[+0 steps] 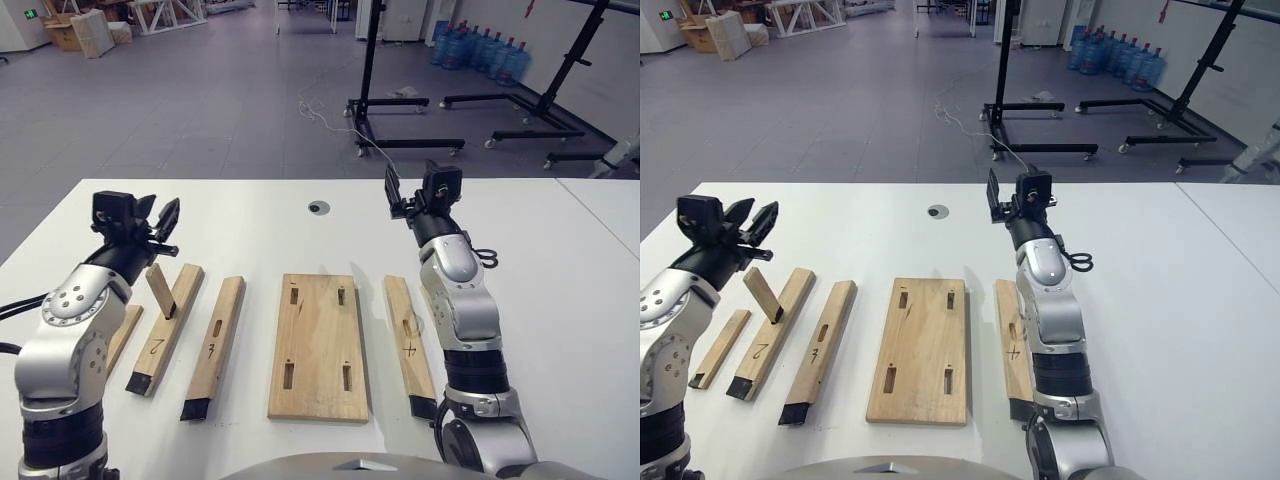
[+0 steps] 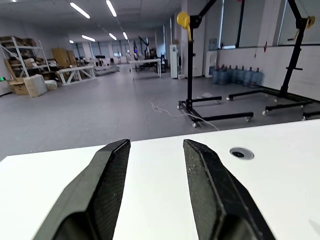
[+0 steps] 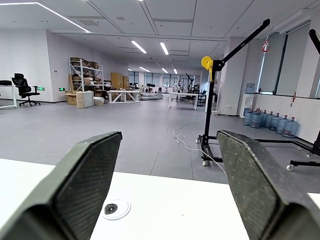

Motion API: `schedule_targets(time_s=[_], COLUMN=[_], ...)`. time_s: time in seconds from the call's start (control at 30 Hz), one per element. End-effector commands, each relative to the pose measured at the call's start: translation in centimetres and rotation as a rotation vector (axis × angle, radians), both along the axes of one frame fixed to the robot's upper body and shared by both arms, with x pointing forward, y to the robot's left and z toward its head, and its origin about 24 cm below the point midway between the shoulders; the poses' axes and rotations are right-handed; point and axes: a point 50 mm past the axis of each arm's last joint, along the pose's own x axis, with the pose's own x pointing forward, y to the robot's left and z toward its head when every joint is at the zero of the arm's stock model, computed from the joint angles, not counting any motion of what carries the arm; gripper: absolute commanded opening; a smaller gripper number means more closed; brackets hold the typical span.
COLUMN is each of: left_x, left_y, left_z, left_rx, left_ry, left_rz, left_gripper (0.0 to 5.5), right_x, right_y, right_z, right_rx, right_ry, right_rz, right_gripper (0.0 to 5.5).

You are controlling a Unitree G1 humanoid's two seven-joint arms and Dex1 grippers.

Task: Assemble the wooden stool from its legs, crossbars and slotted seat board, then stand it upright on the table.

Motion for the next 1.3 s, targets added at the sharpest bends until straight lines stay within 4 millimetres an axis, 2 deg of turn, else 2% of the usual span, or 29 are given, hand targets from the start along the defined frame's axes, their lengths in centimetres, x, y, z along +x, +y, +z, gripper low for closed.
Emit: schedule_targets(time_s=[0.03,0.2,0.37,0.63,0.73,0.8,0.9,0.97,1.1,1.13,1.23,1.3], left_x=[-0.3,-0.8,-0.5,-0.6,-1.3,-1.7,-2.4,-3.6,-6.9,-7.8,-10.0,-10.4], left_y=[0.3,0.9,0.7,-0.3,1.0,3.0,7.3,9.3,10.4,10.5,8.8,7.2], left_z=[-2.7,-3.9,-3.4,1.5,2.8,2.7,0.8,-2.0,-7.4,-8.6,-11.6,-11.8], left_rx=[0.002,0.0,0.002,-0.05,-0.059,-0.011,0.111,0.169,0.183,0.185,0.102,0.075], left_ry=[0.078,0.107,0.079,-0.131,-0.207,-0.19,-0.053,0.089,0.292,0.342,0.463,0.472], left_rz=[0.013,0.034,0.026,0.044,0.111,0.178,0.29,0.287,0.226,0.223,0.124,0.053], left_gripper=[1.92,1.92,1.92,1.92,1.92,1.92,1.92,1.92,1.92,2.08,2.49,2.82], right_x=[0.1,0.1,0.1,-0.5,-0.6,-0.6,-0.7,-0.7,-0.8,-0.8,-1.1,-1.2], right_y=[0.4,0.0,0.1,-0.4,-0.6,-0.7,-1.0,-1.0,-0.6,-0.7,-1.0,-1.3], right_z=[0.3,0.4,0.4,-0.3,-0.3,-0.3,-0.3,-0.4,-0.6,-0.6,-0.6,-0.5], right_rx=[0.0,-0.004,0.003,-0.012,-0.025,-0.026,-0.027,-0.025,-0.028,-0.03,-0.032,-0.036], right_ry=[-0.011,-0.013,-0.014,0.005,0.001,0.0,0.002,0.007,0.011,0.013,0.008,0.003], right_rz=[0.023,0.018,0.018,0.001,-0.007,-0.012,-0.023,-0.022,-0.009,-0.01,-0.016,-0.027], right_gripper=[3.5,3.5,3.5,3.5,3.5,3.5,3.5,3.5,3.5,3.5,3.5,3.5])
